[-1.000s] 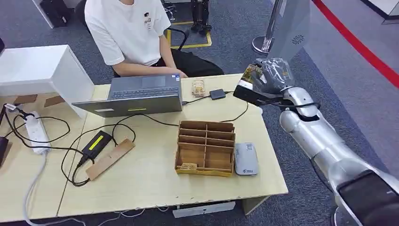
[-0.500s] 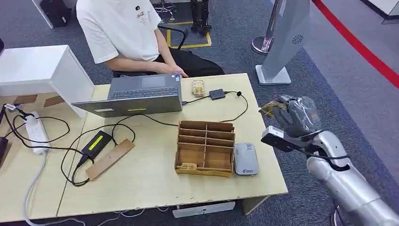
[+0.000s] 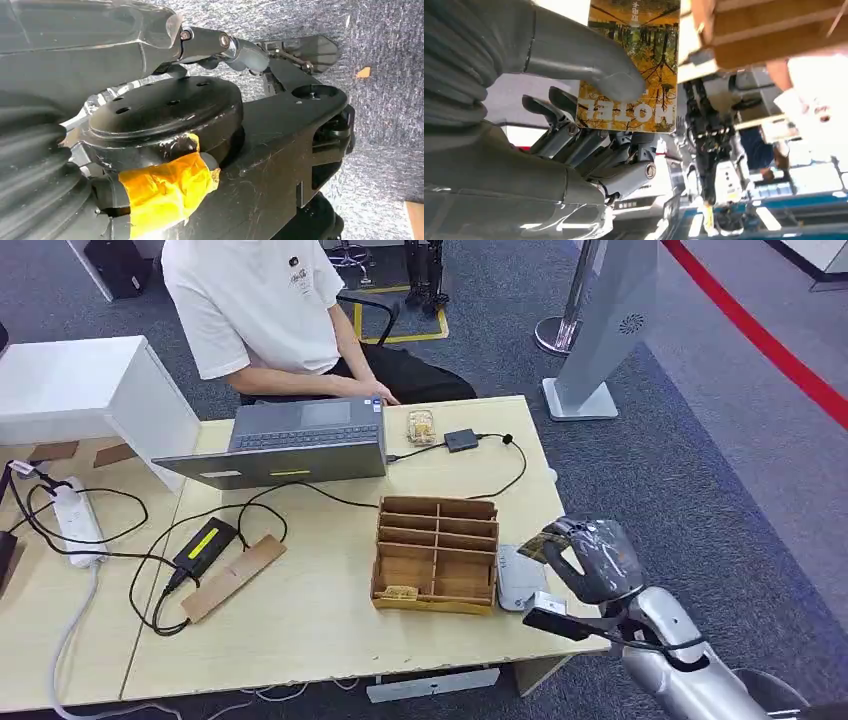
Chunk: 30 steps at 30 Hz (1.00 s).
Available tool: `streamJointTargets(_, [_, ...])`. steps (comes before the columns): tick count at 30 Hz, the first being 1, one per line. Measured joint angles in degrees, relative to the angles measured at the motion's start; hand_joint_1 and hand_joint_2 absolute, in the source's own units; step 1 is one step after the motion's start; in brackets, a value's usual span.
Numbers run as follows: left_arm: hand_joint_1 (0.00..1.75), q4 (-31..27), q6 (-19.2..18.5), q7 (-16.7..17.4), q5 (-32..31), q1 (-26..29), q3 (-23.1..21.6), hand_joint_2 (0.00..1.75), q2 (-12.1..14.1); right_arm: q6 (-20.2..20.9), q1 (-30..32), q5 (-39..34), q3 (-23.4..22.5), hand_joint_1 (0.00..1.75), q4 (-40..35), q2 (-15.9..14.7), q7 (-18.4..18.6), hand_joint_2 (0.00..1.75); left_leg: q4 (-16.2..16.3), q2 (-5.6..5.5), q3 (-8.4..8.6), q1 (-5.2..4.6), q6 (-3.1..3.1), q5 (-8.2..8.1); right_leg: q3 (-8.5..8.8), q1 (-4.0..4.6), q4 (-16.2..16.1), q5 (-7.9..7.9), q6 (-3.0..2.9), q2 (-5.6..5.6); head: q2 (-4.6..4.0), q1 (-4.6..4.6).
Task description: Pass the card to the sensor for recognition and then transmit it.
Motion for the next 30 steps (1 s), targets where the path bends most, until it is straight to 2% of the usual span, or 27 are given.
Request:
streamJointTargets(8, [0.00, 0.00, -0.15, 0.72, -0.50, -0.14, 0.00, 1.75, 0.02, 0.70, -0.46, 4.00, 4.75, 1.75, 4.22, 3.15, 0.44, 1.75, 0.00, 0.00, -0.02, 0.00, 0.00, 0.00, 0.00, 0.00, 0.00, 0.00, 0.00, 0.00, 0.02, 0.02])
streamJointTargets(15, [0.00, 0.00, -0.33, 0.85, -0.53, -0.19, -0.02, 1.75, 0.02, 1.53, -1.47, 4.43, 8.66, 1.75, 7.08, 5.34, 1.22, 1.75, 0.00, 0.01, 0.00, 0.00, 0.00, 0.00, 0.00, 0.00, 0.00, 0.00, 0.00, 0.01, 0.00, 0.02])
streamJointTargets(22, [0.00, 0.00, -0.46, 1.33, -0.50, -0.19, -0.11, 1.75, 0.02, 1.22, -1.99, 4.96, 11.24, 1.75, 9.16, 5.73, 2.38, 1.75, 0.00, 0.01, -0.02, 0.00, 0.00, 0.00, 0.00, -0.01, 0.00, 0.00, 0.00, 0.01, 0.00, 0.02])
streamJointTargets(30, [0.00, 0.00, -0.48, 1.44, -0.15, -0.18, -0.17, 1.75, 0.09, 1.18, -3.88, 3.89, 11.61, 1.75, 8.65, 5.60, 3.17, 1.75, 0.01, 0.03, 0.00, 0.00, 0.00, 0.00, 0.00, 0.00, 0.00, 0.01, 0.00, 0.03, 0.00, 0.02])
